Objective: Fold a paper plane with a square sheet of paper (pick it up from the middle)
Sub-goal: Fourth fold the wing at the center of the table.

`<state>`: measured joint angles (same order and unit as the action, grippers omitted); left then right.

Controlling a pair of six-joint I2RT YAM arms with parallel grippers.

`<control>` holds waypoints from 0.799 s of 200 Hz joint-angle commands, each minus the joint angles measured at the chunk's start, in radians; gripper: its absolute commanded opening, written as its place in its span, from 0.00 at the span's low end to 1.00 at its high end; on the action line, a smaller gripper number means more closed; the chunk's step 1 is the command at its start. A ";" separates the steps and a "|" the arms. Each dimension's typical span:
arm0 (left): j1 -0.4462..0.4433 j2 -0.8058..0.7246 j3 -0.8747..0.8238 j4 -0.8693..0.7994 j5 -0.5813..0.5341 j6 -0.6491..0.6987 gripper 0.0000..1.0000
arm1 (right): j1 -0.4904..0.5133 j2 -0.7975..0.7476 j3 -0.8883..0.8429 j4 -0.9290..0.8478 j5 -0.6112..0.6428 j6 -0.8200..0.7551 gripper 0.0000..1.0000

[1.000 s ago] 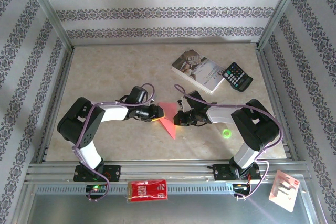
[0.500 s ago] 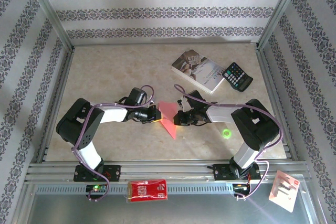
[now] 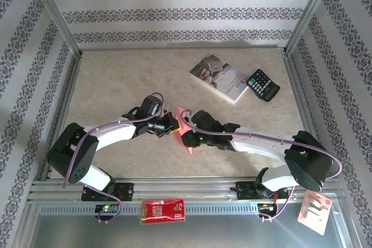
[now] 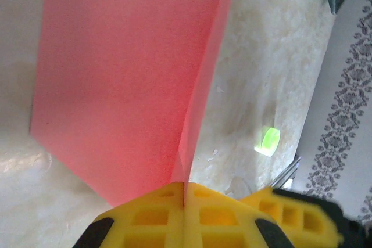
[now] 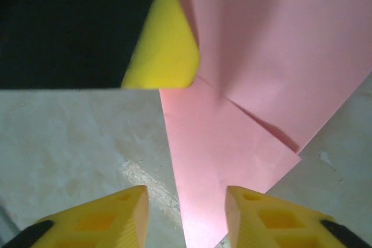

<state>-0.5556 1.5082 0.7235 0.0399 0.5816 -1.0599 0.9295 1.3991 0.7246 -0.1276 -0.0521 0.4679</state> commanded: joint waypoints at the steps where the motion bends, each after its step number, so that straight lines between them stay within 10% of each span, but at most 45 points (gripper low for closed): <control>1: -0.006 -0.016 0.006 -0.061 -0.034 -0.117 0.00 | 0.078 0.033 0.003 0.018 0.254 0.058 0.43; 160: -0.007 0.010 0.063 -0.152 -0.027 -0.156 0.00 | 0.266 0.319 0.191 -0.099 0.622 0.179 0.40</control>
<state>-0.5556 1.5101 0.7635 -0.0673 0.5671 -1.1831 1.1767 1.6886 0.8745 -0.1703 0.4953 0.6167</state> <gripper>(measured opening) 0.037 0.408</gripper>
